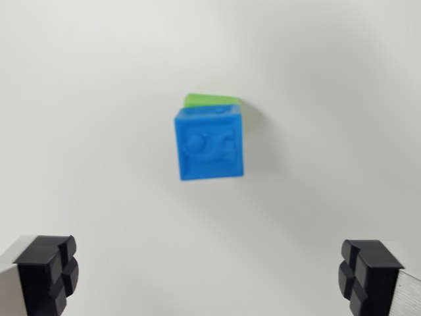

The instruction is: Stack cube

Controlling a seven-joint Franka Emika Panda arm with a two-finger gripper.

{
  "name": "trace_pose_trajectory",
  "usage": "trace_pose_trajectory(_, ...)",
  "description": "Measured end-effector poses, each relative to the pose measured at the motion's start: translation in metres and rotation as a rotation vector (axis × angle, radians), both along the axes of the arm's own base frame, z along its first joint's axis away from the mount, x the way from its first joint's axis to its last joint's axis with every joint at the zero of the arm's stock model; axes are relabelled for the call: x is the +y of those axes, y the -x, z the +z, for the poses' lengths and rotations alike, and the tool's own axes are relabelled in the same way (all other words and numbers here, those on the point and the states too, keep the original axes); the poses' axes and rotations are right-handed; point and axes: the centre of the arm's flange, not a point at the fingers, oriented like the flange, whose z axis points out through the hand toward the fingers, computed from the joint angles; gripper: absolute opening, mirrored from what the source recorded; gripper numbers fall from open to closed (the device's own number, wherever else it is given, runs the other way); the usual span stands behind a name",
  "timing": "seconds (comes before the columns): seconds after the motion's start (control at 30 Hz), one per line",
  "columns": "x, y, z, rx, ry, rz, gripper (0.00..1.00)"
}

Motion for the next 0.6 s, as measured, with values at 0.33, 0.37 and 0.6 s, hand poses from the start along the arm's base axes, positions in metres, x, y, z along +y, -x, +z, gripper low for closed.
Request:
trace_pose_trajectory(0.33,0.000,0.000,0.039,-0.001,0.000,0.000,1.00)
trace_pose_trajectory(0.37,0.000,0.000,0.041,-0.001,0.000,0.000,1.00)
trace_pose_trajectory(0.6,0.000,-0.001,0.062,-0.001,0.000,0.000,1.00)
